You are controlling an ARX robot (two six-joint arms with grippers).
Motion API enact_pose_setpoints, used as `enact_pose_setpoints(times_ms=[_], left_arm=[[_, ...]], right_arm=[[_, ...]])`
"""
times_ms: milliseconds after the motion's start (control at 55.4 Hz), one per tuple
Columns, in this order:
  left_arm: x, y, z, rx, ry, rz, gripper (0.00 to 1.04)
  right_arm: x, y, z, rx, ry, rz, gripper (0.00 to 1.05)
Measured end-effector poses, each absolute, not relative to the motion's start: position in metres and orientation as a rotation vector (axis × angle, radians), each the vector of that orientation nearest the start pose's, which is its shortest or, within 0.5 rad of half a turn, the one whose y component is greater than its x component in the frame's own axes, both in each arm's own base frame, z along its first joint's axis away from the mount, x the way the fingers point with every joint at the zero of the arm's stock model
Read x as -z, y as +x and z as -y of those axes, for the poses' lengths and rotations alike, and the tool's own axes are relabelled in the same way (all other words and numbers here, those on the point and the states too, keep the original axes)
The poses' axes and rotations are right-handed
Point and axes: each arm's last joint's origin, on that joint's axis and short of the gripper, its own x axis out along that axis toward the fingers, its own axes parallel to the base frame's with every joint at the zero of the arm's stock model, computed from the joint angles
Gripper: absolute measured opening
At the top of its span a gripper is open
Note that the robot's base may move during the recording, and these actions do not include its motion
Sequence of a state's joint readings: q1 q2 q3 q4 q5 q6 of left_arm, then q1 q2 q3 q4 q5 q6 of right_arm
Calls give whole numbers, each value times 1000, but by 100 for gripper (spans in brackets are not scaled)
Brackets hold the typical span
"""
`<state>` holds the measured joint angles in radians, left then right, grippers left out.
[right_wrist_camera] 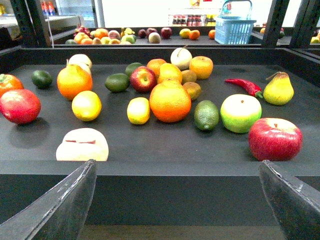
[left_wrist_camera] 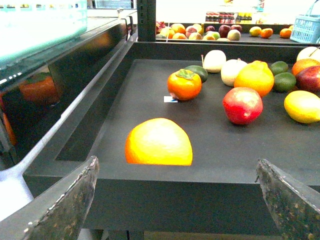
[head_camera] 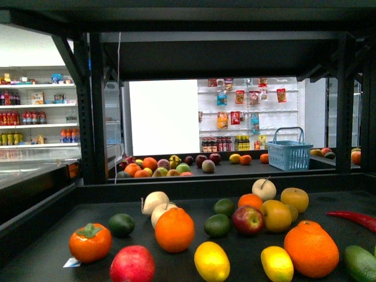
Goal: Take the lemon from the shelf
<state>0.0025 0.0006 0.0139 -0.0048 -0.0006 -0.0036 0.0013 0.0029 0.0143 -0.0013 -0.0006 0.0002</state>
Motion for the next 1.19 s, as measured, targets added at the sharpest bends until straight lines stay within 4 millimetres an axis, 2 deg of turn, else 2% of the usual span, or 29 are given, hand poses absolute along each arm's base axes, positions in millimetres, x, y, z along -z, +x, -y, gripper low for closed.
enact_pose_setpoints(times_ms=[1192], left_arm=[[-168, 97, 0, -3, -4, 9, 97]], right_arm=[[-168, 97, 0, -2, 0, 10, 97]])
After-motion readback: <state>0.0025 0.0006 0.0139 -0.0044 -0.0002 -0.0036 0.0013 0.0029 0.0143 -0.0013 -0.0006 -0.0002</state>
